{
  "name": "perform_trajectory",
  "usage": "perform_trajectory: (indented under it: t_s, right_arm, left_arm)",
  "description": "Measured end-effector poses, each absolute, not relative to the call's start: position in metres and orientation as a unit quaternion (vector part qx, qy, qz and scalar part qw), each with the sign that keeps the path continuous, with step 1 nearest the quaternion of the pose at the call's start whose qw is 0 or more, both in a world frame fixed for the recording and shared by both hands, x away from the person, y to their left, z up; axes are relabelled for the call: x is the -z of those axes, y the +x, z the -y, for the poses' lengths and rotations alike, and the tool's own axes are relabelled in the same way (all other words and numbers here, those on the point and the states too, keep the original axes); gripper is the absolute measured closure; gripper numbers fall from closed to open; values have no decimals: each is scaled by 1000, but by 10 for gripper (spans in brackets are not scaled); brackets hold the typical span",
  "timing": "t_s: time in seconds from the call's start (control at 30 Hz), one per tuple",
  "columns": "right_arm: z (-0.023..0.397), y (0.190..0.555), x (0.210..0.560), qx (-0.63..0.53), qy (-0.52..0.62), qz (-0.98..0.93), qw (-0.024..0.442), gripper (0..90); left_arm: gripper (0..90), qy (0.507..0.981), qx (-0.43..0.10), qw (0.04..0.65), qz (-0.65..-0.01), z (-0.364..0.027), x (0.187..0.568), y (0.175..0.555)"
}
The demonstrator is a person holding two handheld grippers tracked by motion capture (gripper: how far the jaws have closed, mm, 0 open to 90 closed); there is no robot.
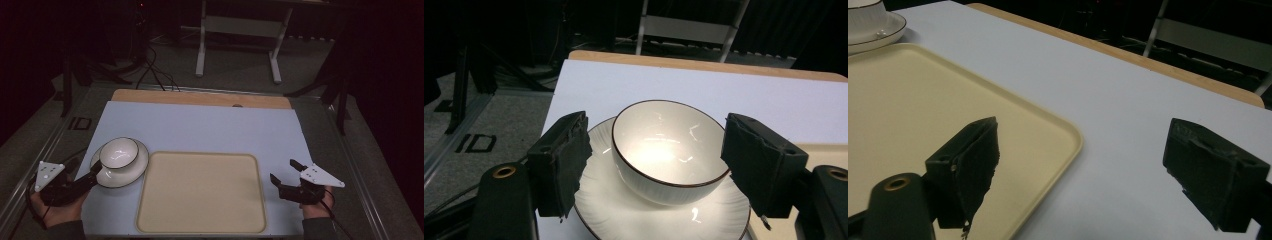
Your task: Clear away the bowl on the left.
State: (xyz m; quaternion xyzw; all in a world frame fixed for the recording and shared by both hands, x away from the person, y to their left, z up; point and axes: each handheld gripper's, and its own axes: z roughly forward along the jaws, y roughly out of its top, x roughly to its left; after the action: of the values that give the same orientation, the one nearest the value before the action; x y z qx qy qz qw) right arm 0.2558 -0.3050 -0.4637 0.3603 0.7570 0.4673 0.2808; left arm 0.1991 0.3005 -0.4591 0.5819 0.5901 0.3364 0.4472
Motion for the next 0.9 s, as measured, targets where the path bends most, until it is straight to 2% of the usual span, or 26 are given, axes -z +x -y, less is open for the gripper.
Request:
perform_trajectory:
  t_s: [0.3, 0.9]
  right_arm:
    - [303, 257, 465, -464, 360, -757, 287, 144]
    - [304, 258, 464, -468, 355, -755, 292, 144]
  left_arm:
    - [319, 582, -342, 447, -587, -295, 455, 197]
    - [310, 600, -339, 443, -574, -297, 444, 210]
